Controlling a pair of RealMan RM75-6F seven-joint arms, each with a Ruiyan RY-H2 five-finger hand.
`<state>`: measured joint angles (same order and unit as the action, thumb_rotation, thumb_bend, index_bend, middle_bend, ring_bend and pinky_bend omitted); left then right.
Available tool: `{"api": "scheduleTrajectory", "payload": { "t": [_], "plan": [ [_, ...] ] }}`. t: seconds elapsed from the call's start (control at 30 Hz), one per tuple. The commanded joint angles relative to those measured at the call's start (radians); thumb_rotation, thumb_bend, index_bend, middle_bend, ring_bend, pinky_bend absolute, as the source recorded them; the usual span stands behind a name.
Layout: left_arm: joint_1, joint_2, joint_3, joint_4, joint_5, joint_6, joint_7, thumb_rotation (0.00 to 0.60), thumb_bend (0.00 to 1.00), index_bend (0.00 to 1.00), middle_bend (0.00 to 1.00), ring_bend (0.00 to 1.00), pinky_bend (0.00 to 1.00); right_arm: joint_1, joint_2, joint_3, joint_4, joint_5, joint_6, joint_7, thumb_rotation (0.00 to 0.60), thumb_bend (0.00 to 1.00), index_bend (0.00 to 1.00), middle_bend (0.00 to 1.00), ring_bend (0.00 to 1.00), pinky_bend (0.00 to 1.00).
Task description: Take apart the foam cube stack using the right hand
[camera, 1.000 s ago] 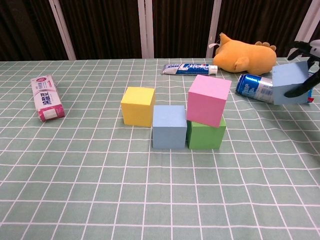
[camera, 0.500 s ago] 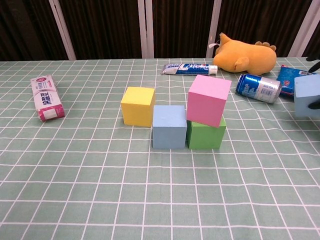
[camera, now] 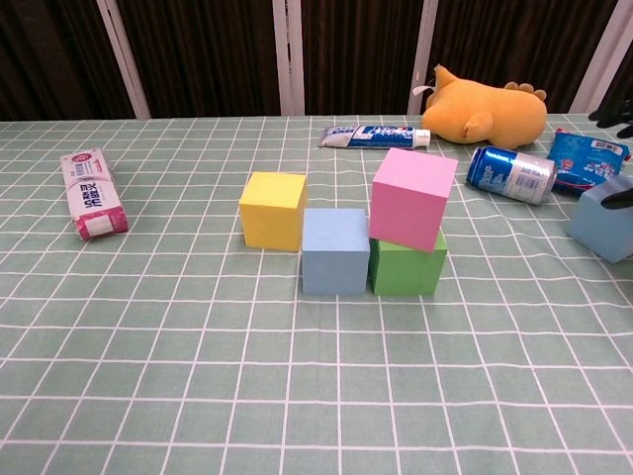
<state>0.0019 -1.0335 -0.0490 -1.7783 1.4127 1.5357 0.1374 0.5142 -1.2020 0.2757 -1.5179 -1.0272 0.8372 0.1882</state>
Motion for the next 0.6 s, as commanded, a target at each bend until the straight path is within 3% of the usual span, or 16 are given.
{"api": "scheduleTrajectory", "payload": {
  "t": [0.03,0.23,0.6],
  "plan": [
    [0.002,0.002,0.0,-0.001,0.0,0.003,-0.003,0.6,0.13,0.26,0.0,0.0,0.0,-0.026,0.096,0.029,-0.126,-0.053,-0.03,0.102,0.6,0.1,0.0,0.0,0.0,0.0],
    [0.002,0.006,0.0,0.0,-0.002,-0.001,-0.013,0.6,0.13,0.26,0.0,0.0,0.0,-0.057,0.155,-0.016,-0.231,-0.177,-0.053,0.171,0.6,0.1,0.0,0.0,0.0,0.0],
    [0.004,0.012,-0.001,-0.002,-0.005,0.001,-0.023,0.6,0.13,0.26,0.0,0.0,0.0,-0.096,-0.049,-0.106,-0.141,-0.313,0.07,0.214,0.6,0.1,0.0,0.0,0.0,0.0]
  ]
}}
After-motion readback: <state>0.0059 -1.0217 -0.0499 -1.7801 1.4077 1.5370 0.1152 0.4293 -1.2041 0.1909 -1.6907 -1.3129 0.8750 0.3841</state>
